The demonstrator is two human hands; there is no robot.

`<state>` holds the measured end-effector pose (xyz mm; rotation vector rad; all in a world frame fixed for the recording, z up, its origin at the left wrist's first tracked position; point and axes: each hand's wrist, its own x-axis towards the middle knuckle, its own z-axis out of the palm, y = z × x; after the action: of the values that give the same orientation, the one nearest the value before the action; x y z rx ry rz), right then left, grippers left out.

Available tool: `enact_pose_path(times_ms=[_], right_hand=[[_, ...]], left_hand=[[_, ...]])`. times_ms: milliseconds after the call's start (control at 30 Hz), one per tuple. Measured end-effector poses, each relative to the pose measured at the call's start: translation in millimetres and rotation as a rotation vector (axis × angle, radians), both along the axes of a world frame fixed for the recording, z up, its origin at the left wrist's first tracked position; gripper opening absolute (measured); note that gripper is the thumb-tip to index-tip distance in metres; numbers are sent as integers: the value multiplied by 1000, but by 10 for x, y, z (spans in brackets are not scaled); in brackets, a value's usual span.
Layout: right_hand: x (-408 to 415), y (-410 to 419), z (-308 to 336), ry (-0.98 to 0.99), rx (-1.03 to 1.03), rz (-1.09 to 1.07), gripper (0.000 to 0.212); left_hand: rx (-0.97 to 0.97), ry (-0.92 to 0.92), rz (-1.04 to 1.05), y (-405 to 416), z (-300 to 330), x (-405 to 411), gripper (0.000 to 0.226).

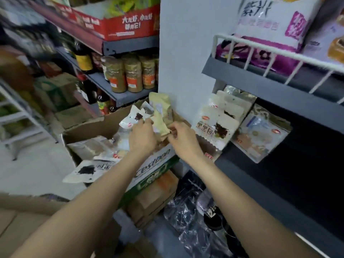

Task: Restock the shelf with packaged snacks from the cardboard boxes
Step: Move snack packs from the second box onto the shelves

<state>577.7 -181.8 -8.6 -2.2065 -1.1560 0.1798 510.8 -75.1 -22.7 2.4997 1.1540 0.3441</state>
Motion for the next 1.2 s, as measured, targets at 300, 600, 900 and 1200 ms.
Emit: enact_pose_path(times_ms=[300,600,900,1200], right_hand=[[-1,967,-590,24,-795,116,67],[-48,981,-476,378,55,7,20],[-298,611,-100,808,348,-118,64],[-390,-587,167,587,707,-414,36]], left_hand=[[-333,249,-66,902,-368,-488,49],[-637,-265,-65,1044,-365,-625,27],[-622,-759,-100,773,133,-602,8],[-654,-744,-282,-309,508,-142,31]])
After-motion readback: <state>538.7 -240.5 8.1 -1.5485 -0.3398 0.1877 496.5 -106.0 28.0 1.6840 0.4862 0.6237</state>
